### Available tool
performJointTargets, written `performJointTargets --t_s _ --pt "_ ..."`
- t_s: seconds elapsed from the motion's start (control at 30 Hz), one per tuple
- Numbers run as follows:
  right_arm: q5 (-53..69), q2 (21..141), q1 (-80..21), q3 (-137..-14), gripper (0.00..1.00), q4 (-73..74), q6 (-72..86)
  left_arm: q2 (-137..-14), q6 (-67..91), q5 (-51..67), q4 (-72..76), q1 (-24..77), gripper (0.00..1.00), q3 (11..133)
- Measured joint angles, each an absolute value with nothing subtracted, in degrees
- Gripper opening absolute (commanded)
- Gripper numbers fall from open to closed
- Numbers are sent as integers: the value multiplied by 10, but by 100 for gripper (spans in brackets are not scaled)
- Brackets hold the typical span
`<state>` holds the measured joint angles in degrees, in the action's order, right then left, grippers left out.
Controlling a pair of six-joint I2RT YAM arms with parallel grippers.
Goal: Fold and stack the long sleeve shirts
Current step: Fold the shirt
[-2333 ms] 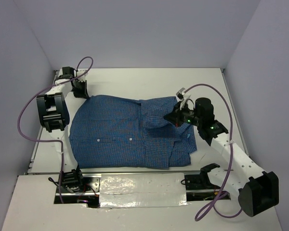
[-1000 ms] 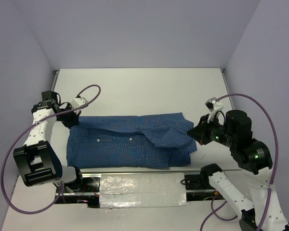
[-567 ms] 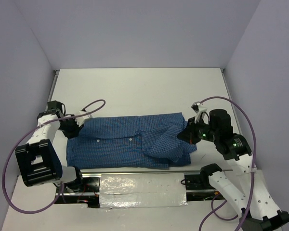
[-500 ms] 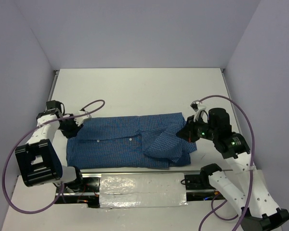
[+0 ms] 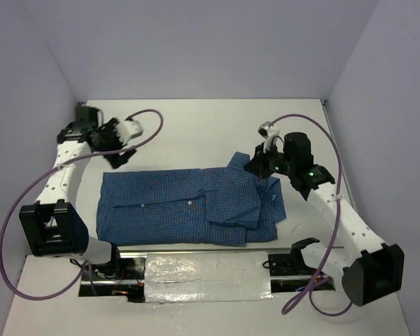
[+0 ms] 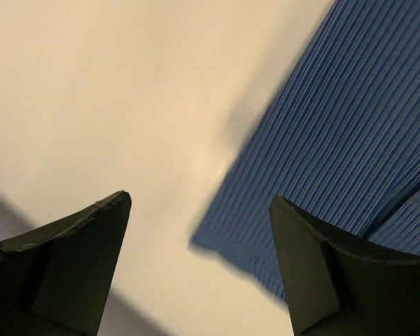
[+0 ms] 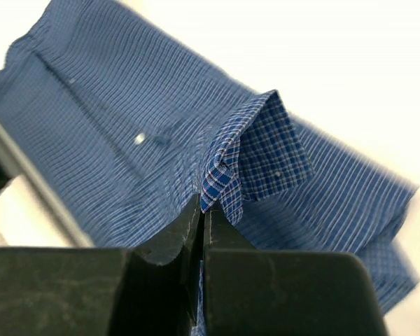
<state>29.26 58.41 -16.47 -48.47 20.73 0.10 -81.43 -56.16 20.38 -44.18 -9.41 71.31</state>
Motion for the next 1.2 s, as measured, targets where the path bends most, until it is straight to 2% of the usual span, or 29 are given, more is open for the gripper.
performJointTargets --t_s 0.2,0.37,0.63,0.83,1.13,1.2 --pt "318 679 -152 -484 2 90 -63 -884 -368 315 -385 126 91 833" --pt "307 772 -143 -498 3 61 -108 -967 -283 322 -340 204 92 875" --pt "236 790 -166 -482 13 22 -191 -995 -248 305 -329 196 94 875" --pt "189 767 -294 -428 16 24 -304 -983 -251 279 -320 170 94 849" --pt "119 698 -460 -368 20 146 -367 -945 -257 253 -314 166 94 817" --pt "110 695 -483 -366 32 167 -371 -942 -258 252 -311 166 94 813"
